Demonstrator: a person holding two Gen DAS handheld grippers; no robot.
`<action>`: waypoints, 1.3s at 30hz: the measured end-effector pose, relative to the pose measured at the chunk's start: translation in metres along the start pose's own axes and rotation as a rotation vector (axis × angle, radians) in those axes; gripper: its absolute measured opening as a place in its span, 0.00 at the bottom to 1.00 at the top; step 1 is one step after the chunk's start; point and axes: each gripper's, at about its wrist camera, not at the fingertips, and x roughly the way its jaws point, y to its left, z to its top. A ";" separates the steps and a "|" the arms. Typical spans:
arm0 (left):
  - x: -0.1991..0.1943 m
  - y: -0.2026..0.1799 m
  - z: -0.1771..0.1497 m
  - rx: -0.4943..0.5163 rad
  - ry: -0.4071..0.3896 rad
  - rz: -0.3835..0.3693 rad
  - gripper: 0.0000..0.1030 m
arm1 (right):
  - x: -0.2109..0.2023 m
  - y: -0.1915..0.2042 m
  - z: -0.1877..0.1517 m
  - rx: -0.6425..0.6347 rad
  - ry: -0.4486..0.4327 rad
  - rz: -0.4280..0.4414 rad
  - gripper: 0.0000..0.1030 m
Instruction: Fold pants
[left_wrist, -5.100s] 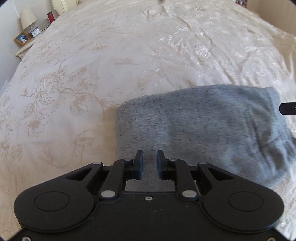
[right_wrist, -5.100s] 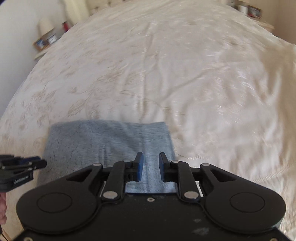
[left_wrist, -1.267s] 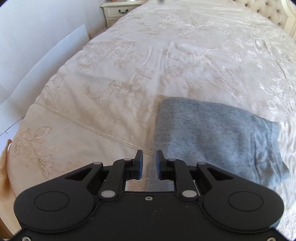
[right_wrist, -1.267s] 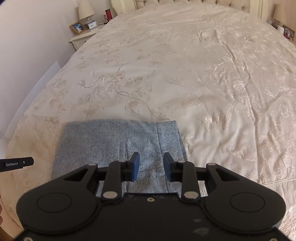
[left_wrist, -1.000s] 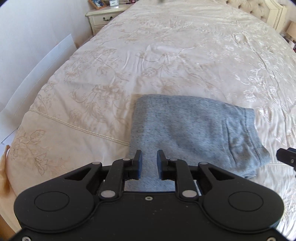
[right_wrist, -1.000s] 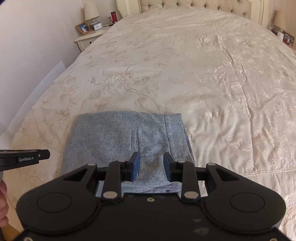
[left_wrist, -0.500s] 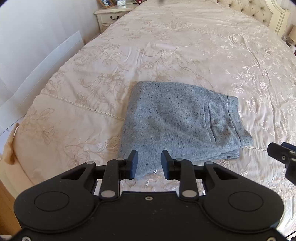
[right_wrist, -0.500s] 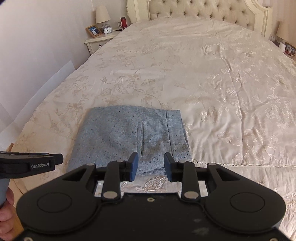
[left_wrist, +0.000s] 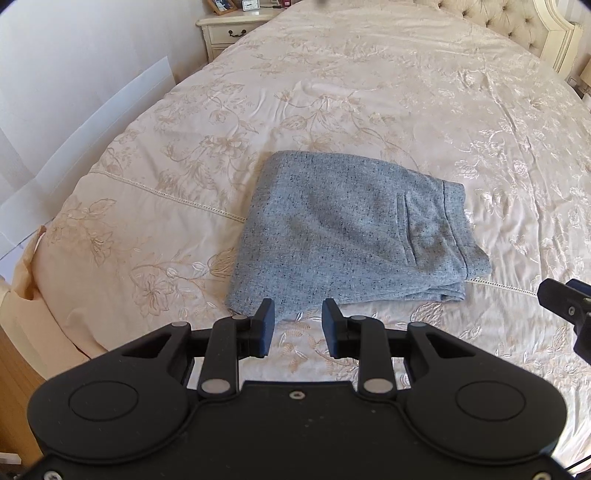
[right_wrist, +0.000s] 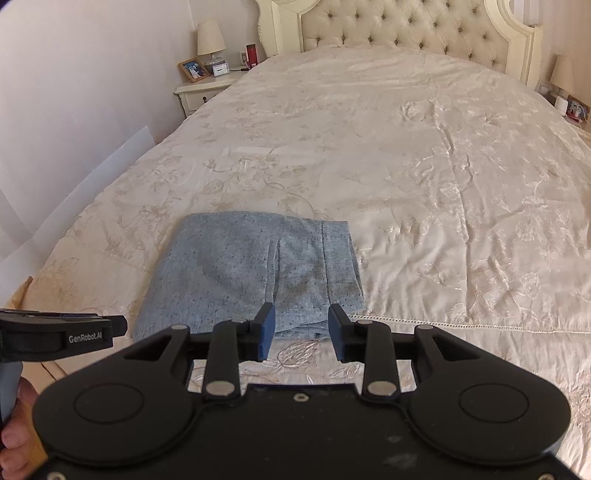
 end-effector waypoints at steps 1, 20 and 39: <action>0.000 0.000 0.000 0.000 -0.001 -0.001 0.38 | -0.001 0.000 0.000 -0.002 -0.002 0.002 0.33; -0.009 -0.005 -0.002 0.029 -0.023 -0.005 0.38 | -0.010 0.002 -0.004 -0.003 -0.031 0.001 0.34; -0.010 -0.007 -0.002 0.037 -0.034 -0.009 0.38 | -0.009 0.005 -0.001 -0.003 -0.035 0.005 0.34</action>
